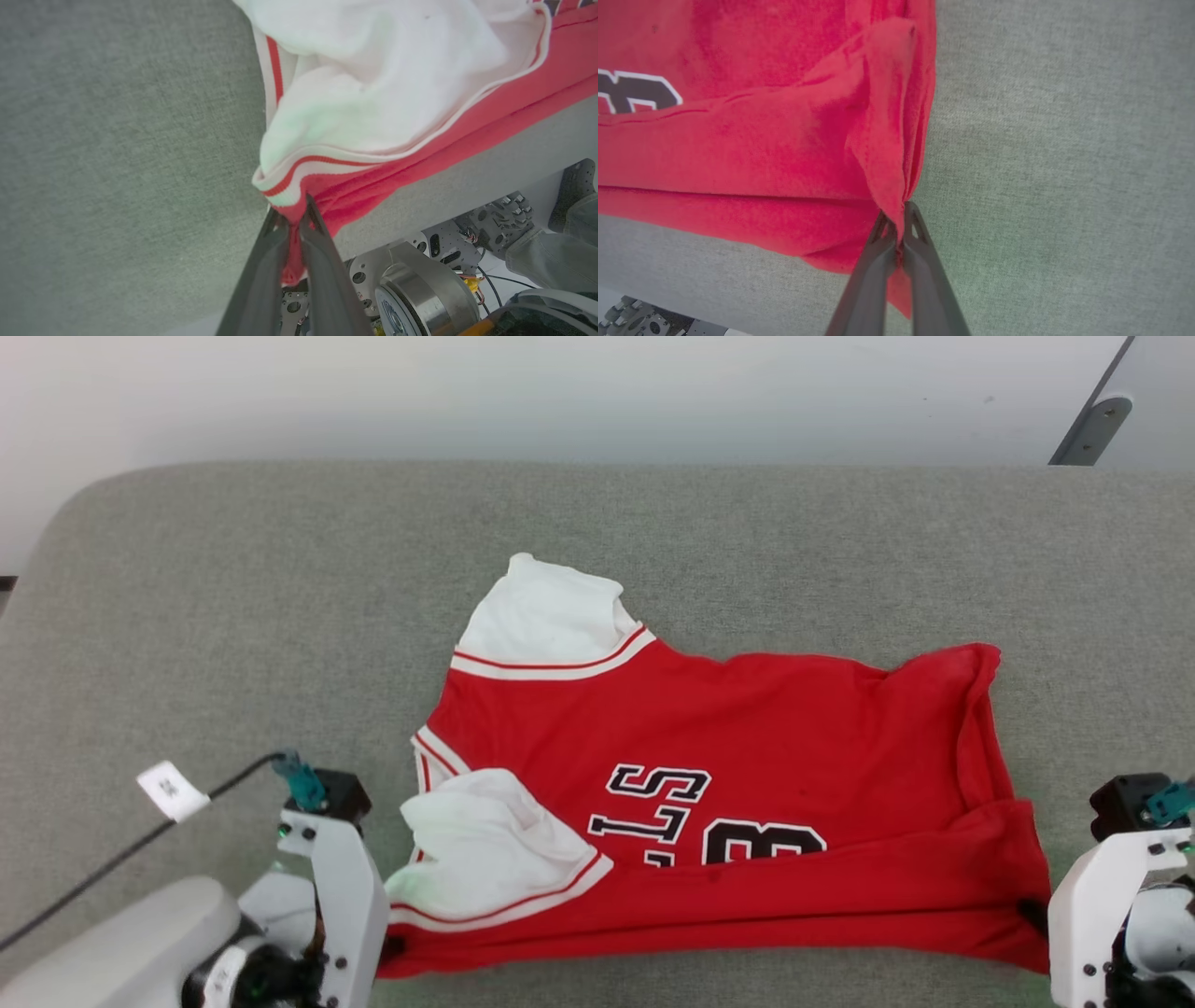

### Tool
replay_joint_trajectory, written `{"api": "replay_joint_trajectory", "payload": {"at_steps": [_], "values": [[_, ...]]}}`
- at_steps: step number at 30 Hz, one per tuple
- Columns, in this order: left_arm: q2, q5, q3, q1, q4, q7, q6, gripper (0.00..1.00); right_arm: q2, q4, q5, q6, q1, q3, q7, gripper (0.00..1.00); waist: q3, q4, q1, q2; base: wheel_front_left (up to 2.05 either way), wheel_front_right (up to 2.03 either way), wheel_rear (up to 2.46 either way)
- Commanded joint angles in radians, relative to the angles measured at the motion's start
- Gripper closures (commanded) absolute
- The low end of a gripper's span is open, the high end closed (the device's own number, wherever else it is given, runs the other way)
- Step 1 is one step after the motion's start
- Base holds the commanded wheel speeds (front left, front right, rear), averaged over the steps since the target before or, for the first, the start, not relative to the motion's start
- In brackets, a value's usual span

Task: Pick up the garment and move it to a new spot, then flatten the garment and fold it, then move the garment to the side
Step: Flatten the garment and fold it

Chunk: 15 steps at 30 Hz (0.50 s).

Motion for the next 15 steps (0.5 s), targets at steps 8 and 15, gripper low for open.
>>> {"api": "replay_joint_trajectory", "payload": {"at_steps": [8,15], "values": [[-0.031,0.017,-0.010,0.031,0.056,-0.040,-0.005,0.04,0.022,0.053,-0.015,-0.002,-0.016,0.018,-0.052,0.54,0.005,-0.012,0.0000,0.0000,0.00,0.00,0.00],[-0.026,0.027,0.010,-0.019,0.082,-0.043,-0.029,0.00,0.013,0.045,0.008,-0.002,-0.048,0.026,-0.071,0.00,0.006,-0.023,0.0000,0.0000,0.00,0.00,0.00]]}}
